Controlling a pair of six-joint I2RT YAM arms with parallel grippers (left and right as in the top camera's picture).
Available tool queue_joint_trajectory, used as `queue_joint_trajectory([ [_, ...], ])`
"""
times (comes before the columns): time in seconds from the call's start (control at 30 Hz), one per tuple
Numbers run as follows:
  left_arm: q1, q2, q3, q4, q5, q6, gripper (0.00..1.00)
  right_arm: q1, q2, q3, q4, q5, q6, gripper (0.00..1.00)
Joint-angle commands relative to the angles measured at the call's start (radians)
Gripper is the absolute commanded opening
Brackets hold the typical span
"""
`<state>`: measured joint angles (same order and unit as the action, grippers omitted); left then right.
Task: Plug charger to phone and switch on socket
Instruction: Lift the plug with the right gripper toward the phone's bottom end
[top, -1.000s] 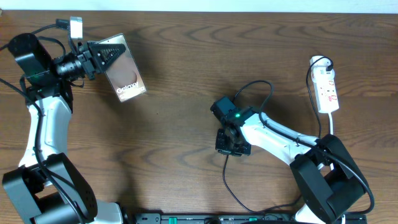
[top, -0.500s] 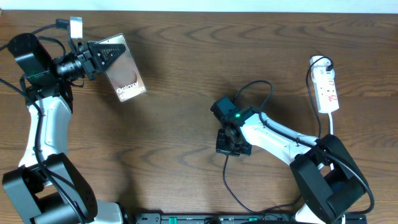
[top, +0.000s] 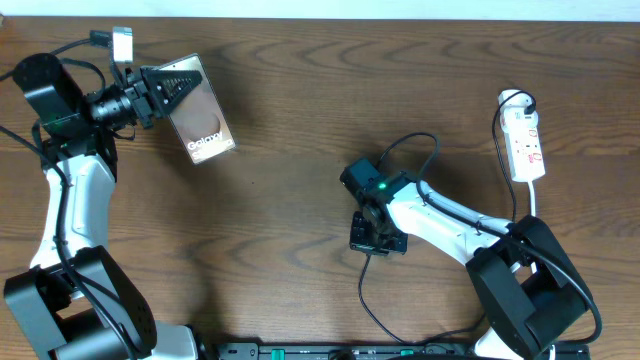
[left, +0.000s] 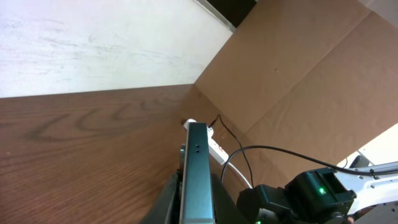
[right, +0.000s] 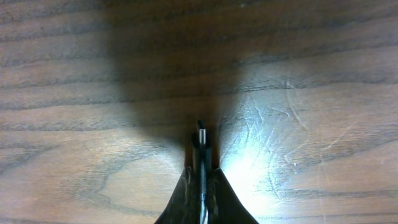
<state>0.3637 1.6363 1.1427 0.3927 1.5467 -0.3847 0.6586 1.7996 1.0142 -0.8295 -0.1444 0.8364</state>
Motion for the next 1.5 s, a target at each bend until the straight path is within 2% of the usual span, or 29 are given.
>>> queue_joint_trajectory([
  [0.0,0.000,0.004,0.003,0.005,0.024,0.006,0.08,0.007,0.021,-0.029,-0.001,0.003,-0.011,0.01],
  [0.13,0.000,0.004,0.003,0.005,0.024,0.006,0.08,0.007,0.021,-0.029,0.003,0.003,-0.014,0.01],
  [0.23,0.000,0.004,0.003,0.005,0.024,0.006,0.08,0.004,0.021,-0.029,0.069,-0.094,-0.103,0.01],
  [0.43,0.000,0.004,0.003,0.006,0.024,-0.021,0.08,0.002,0.021,-0.029,0.503,-0.616,-0.448,0.01],
  [0.7,0.000,0.004,0.003,0.006,0.024,-0.040,0.08,0.005,0.021,-0.029,0.908,-0.948,-0.558,0.01],
  [0.83,0.000,0.004,0.003,0.006,0.024,-0.071,0.07,0.005,0.021,-0.029,0.994,-0.970,-0.566,0.01],
  [1.0,0.000,0.004,0.004,0.006,0.024,-0.117,0.08,0.005,0.021,-0.029,1.020,-0.973,-0.615,0.01],
  [1.17,-0.019,0.004,0.004,0.006,-0.002,-0.206,0.08,0.005,0.021,-0.029,1.088,-0.993,-0.615,0.01],
  [1.3,-0.049,0.004,0.004,0.018,-0.037,-0.270,0.08,0.002,0.021,-0.029,1.158,-0.989,-0.557,0.01],
  [1.47,-0.089,0.004,0.004,0.094,-0.040,-0.418,0.08,-0.001,0.021,-0.029,1.237,-0.984,-0.456,0.01],
])
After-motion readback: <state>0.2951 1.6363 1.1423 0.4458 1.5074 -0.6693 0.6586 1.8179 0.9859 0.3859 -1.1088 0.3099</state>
